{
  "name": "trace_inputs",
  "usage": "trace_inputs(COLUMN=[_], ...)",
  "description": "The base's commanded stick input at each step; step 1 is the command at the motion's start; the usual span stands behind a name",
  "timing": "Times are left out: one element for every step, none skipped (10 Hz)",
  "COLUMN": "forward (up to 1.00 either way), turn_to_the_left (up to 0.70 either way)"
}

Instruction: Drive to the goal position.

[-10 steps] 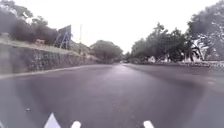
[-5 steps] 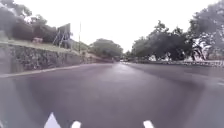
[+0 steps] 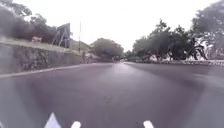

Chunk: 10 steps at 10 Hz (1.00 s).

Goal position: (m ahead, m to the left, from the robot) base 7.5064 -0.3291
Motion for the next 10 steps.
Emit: trace_inputs(forward=[0.7,0.7,0.7,0.7,0.7,0.7,0.7,0.7,0.7,0.7], turn_to_the_left=[0.0,0.0,0.0,0.0,0.0,0.0,0.0,0.0,0.0,0.0])
